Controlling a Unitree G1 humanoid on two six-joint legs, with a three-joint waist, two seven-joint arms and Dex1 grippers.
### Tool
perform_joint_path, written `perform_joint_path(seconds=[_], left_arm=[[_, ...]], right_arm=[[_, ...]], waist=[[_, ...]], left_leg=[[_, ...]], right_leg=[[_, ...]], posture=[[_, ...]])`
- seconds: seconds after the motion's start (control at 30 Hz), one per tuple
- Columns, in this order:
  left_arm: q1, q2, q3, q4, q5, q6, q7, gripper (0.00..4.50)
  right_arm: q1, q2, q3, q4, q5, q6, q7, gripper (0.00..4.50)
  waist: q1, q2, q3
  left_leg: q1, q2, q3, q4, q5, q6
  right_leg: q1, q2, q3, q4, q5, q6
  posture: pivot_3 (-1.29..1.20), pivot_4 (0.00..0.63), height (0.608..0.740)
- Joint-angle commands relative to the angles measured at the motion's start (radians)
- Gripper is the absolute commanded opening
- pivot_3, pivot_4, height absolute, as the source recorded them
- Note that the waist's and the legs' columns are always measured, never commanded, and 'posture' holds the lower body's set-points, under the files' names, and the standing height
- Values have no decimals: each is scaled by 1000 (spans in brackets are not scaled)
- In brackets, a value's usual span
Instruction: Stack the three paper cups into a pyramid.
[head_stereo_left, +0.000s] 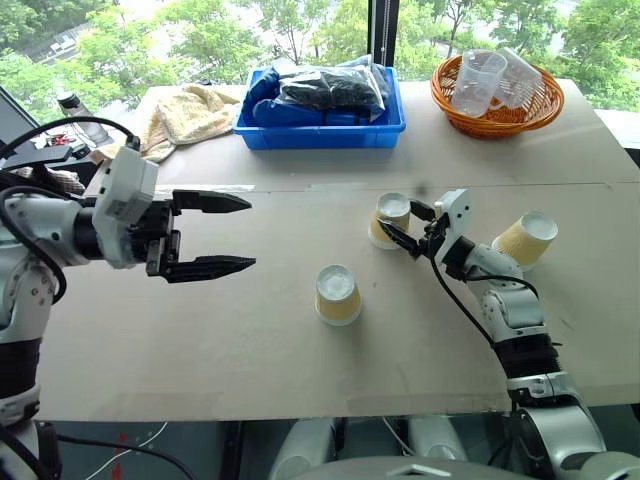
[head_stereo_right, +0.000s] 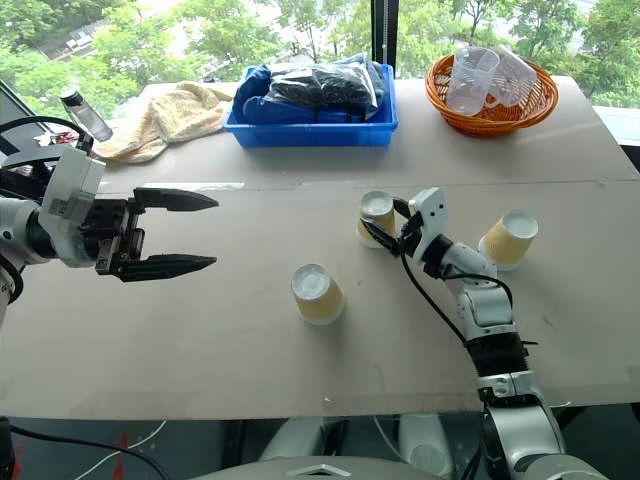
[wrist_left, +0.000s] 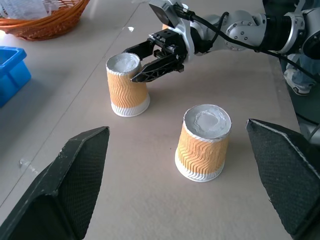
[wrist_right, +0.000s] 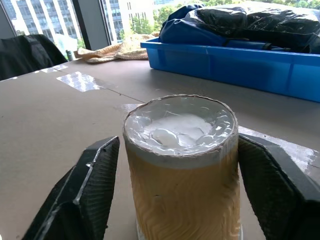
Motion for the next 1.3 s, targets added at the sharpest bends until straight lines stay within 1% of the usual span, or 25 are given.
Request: perform_joint_path(seconds=[0.03, 0.13, 0.23, 0.37, 0.53, 0.63, 0.77, 0.9, 0.97, 1.03, 1.07, 1.1, 1.13, 1.23, 1.3], left_arm=[[-39, -10, 39, 20, -6, 8, 50, 4500], [-66, -13, 37, 47, -13, 42, 80, 4500], [-71, -12, 33, 57, -2, 34, 72, 4500], [-61, -10, 32, 56, 2, 20, 51, 4500], [-44, -13, 19, 77, 32, -31, 12, 4500], [-49, -19, 7, 87, 43, -45, 3, 4500], [-58, -24, -6, 97, 54, -57, -5, 4500], [-67, -28, -13, 99, 58, -60, -10, 4500], [-68, -28, -13, 97, 58, -59, -12, 4500], [-67, -28, -9, 95, 57, -57, -14, 4500], [-65, -28, -8, 94, 57, -57, -15, 4500], [-64, -29, -8, 93, 57, -56, -14, 4500], [-62, -30, -8, 91, 58, -57, -14, 4500], [-62, -36, -9, 85, 53, -53, -11, 4500], [-67, -41, -8, 79, 44, -47, -10, 4500]], right_arm=[[-11, 1, 3, -31, 11, -8, 12, 2127], [-12, 0, 5, -29, 9, -12, 20, 2127], [0, -9, 6, -55, 20, -5, 38, 2127], [73, -55, -2, -207, 129, 75, 130, 2127], [221, -206, 27, -414, 232, 202, 270, 2127], [275, -257, 54, -479, 264, 238, 319, 2127], [281, -251, 71, -491, 271, 233, 326, 2127], [274, -253, 115, -455, 196, 184, 322, 2127], [271, -257, 115, -451, 203, 195, 325, 2127], [273, -269, 110, -444, 190, 190, 320, 3175], [276, -276, 108, -438, 180, 178, 320, 3588], [279, -281, 106, -433, 174, 167, 323, 4113], [282, -284, 99, -432, 174, 158, 324, 4415], [303, -285, 59, -453, 200, 149, 306, 4415], [344, -299, 5, -492, 231, 157, 287, 4415]], waist=[[-1, 0, 0], [-2, 0, 0], [-7, 0, 0], [-6, 0, 0], [1, 0, 0], [1, 0, 0], [3, -1, 0], [9, -1, 0], [14, -1, 0], [18, -1, 0], [19, -1, 0], [21, -1, 0], [21, -1, 0], [22, -1, 0], [22, -1, 0]], left_leg=[[0, 0, 0, 0, 0, 0], [0, 0, 0, 0, 0, 0], [0, 0, 0, 0, 0, 0], [-1, 0, 0, 0, 0, 0], [-2, 0, 0, 1, 0, 0], [-2, 0, 0, 1, 0, 0], [-1, 0, 0, 1, 0, 0], [-1, 0, 0, 1, 0, 0], [-2, 0, 0, 1, 0, 0], [-1, 0, 0, 1, 0, 0], [-1, 0, 0, 1, 0, 0], [-1, 0, 0, 1, 0, 0], [-2, 0, 0, 1, 0, 0], [-2, 0, 0, 1, 0, 0], [-2, 0, 0, 1, 0, 0]], right_leg=[[0, 0, 0, 0, 0, 0], [0, 0, 0, 0, 0, 0], [0, 0, 0, 0, 0, 0], [-1, 0, 0, 0, 0, 0], [-1, 0, 0, -1, 0, 0], [-1, 0, 0, 0, 0, 0], [-1, 0, 1, 1, 0, 0], [-1, 0, 0, 0, 0, 0], [-1, 0, 0, 0, 0, 0], [-1, 0, 0, 0, 0, 0], [-1, 0, 0, 0, 0, 0], [-1, 0, 0, 0, 0, 0], [-1, 0, 0, 0, 0, 0], [-1, 0, 0, 0, 0, 0], [-1, 0, 0, 0, 0, 0]], posture=[[0, 150, 740], [0, 150, 740], [0, 150, 740], [0, 150, 740], [0, 150, 740], [0, 150, 740], [0, 150, 740], [0, 150, 740], [0, 150, 740], [0, 150, 740], [0, 150, 740], [0, 150, 740], [0, 150, 740], [0, 150, 740], [0, 150, 740]])
